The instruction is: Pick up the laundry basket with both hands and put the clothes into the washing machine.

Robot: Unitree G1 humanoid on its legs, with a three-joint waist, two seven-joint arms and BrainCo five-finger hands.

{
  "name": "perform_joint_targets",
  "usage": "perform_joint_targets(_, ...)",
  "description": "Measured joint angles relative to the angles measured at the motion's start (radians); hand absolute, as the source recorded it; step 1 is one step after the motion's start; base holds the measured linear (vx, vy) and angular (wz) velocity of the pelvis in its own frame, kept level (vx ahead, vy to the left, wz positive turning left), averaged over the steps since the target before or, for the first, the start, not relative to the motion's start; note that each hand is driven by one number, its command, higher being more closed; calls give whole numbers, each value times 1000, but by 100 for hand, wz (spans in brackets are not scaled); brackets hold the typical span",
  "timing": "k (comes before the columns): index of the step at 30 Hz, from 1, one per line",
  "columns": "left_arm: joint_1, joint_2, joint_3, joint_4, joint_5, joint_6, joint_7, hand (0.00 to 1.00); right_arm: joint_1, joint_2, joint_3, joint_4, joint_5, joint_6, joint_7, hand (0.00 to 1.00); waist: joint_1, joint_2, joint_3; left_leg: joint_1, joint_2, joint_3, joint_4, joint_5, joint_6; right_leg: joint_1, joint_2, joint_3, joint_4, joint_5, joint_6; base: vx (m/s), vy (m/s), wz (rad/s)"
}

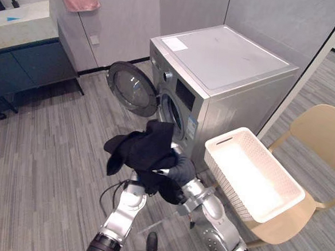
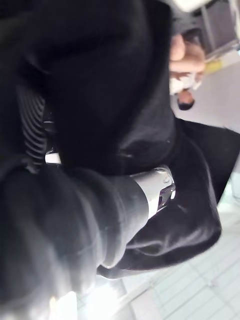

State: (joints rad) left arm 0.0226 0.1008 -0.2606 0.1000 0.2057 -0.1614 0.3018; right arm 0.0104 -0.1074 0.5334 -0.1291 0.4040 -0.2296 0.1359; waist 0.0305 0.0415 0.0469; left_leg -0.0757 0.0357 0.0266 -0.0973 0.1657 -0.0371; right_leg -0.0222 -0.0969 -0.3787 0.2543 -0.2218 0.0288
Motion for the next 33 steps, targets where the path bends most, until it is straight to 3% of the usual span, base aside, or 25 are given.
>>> perform_joint_targets(9,146,5,147,57,-9,-1,-74,100,158,-66,-327,125,-375,4,-95,0,4,0,0,-11,8,1,-5,-1,-1,-7,3,8,3,-2,0,2,-15,-1)
perform_joint_targets(17,188,39,222,302,-17,13,-132,100,167,-79,-406,486,-541,43,-115,0,7,1,3,-26,15,-10,-5,0,-7,-16,12,-5,2,-4,-8,10,-37,4)
perform_joint_targets(22,180,51,262,420,-17,42,-148,100,132,-74,-444,712,-634,66,-144,0,7,5,49,-77,0,-74,0,7,-30,-19,0,-109,13,-22,-8,-8,-27,59)
perform_joint_targets(23,179,51,269,434,-17,50,-148,100,126,-71,-467,750,-652,83,-156,0,9,5,57,-92,2,-23,-5,-29,-29,-17,-13,-147,9,-25,-6,18,21,87)
perform_joint_targets(24,176,49,270,449,-17,52,-148,100,115,-71,-498,791,-653,93,-170,0,5,-8,69,-106,2,87,8,-74,-1,-15,-44,-187,0,-18,-1,58,46,86)
perform_joint_targets(25,175,47,269,453,-17,52,-148,100,108,-69,-505,808,-654,98,-179,0,6,-17,76,-110,4,146,22,-76,11,-16,-58,-198,4,-17,0,165,87,90)
perform_joint_targets(26,173,45,269,461,-16,57,-148,100,92,-73,-519,843,-660,111,-194,0,4,-9,74,-119,18,287,72,-76,12,-15,-82,-227,7,-18,6,188,81,70)
perform_joint_targets(27,177,40,275,465,-17,57,-148,100,72,-84,-532,875,-662,124,-203,0,-3,6,77,-110,31,345,102,-68,44,-8,-83,-243,21,-28,30,262,90,70)
perform_joint_targets(28,174,42,281,475,-17,58,-147,100,55,-85,-535,894,-662,128,-207,0,-5,7,82,-109,23,339,108,-66,49,-3,-92,-245,21,-27,32,209,81,43)
perform_joint_targets(31,170,41,312,514,-17,59,-147,100,3,-40,-538,910,-663,131,-225,0,7,-27,110,-111,3,333,167,-132,66,39,-109,-237,-24,-10,64,154,83,5)
perform_joint_targets(33,196,10,309,531,-18,69,-149,100,-14,-35,-547,929,-665,133,-227,0,10,-33,115,-105,-21,332,242,-245,74,19,-183,-213,128,-32,95,176,156,-1)
